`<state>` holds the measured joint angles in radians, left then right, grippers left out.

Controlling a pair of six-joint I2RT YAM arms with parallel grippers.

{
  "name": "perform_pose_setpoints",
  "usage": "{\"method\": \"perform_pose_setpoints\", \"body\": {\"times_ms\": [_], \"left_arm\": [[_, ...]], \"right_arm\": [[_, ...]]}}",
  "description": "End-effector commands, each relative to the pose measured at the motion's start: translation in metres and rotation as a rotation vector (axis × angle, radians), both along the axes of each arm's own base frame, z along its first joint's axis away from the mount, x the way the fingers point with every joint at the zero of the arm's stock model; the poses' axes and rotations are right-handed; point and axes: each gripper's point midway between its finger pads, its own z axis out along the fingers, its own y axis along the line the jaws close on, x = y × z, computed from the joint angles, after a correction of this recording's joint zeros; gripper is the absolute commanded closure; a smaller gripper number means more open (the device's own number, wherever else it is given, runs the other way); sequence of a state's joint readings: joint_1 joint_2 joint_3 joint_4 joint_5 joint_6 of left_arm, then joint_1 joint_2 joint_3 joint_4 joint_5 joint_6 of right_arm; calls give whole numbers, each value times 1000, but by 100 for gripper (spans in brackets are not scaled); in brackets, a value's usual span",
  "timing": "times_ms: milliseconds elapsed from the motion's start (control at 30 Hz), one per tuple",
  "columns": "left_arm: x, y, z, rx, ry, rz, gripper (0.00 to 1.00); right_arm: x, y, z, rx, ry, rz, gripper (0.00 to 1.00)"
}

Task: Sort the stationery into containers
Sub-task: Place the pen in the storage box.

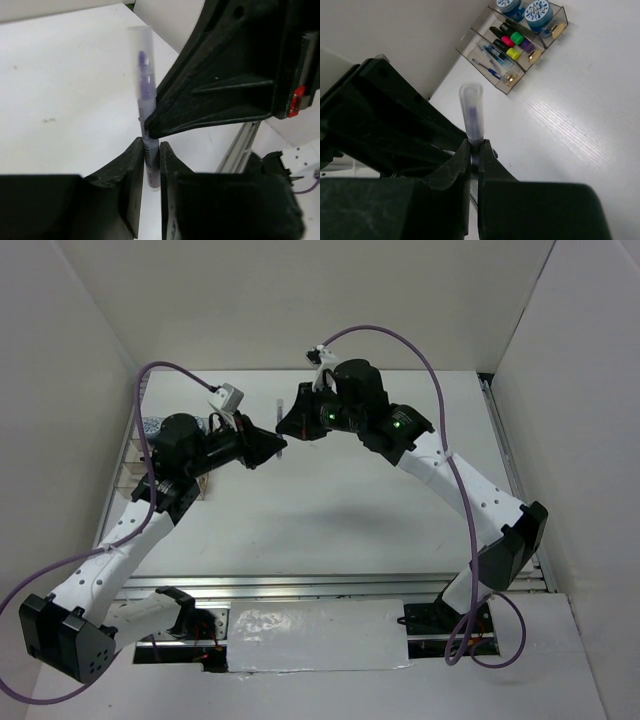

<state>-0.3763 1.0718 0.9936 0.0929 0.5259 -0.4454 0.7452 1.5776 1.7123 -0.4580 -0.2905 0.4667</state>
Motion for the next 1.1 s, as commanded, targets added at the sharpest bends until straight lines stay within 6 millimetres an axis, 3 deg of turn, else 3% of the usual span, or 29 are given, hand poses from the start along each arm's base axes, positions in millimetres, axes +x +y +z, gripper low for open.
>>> {"method": "perform_pose_setpoints", "body": {"times_ms": [0,67,100,200,300,367,433,467,500,567,600,633,667,733,767,800,833,867,900,967,1067], "left_arm": [[7,4,4,7,-56,36,78],[6,6,0,19,-54,41,87],[7,8,-2,23,-51,52,96],[11,14,-4,37,-44,88,100],[20,32,-9,81,-51,142,100],[24,51,-20,166,-59,174,100],[38,83,-26,316,-144,235,100],[39,96,-43,414,-130,238,100],[46,116,-44,488,-154,272,100],[53,136,-62,678,-260,177,100],[52,159,-74,805,-307,125,100],[51,167,-86,828,-316,49,100],[53,183,-85,880,-324,30,100],[35,201,-121,964,-183,-167,100],[33,208,-124,974,-155,-205,100],[41,218,-141,995,-139,-280,100],[51,238,-128,1012,-148,-261,100],[51,247,-131,1016,-140,-285,99],[52,256,-144,1017,-132,-357,97],[61,284,-141,1086,-186,-387,95],[71,310,-164,1183,-184,-454,94]], "right_arm": [[-11,14,2,42,-1,73,96],[-12,15,-1,40,-1,82,81],[-13,14,-3,37,-1,84,62],[-14,11,-8,19,-3,84,33],[-18,3,-13,-13,-14,87,24],[-20,-7,-18,-44,-42,109,22],[-27,-25,-27,-58,-74,190,20],[-32,-33,-36,-67,-69,231,20],[-34,-42,-36,-63,-79,252,20],[-28,-63,-40,-54,-76,266,20],[-29,-70,-45,-57,-63,262,20],[-21,-82,-48,-59,-56,234,20],[-21,-87,-51,-62,-50,226,20],[-16,-98,-57,-79,-37,206,20],[-15,-100,-59,-88,-34,203,20],[-15,-102,-62,-98,-27,205,20],[-14,-106,-69,-122,-10,203,20],[-13,-107,-71,-129,-5,205,20],[-15,-108,-75,-140,5,210,21],[-11,-112,-81,-148,24,194,21],[-9,-113,-84,-151,32,184,21]]}}
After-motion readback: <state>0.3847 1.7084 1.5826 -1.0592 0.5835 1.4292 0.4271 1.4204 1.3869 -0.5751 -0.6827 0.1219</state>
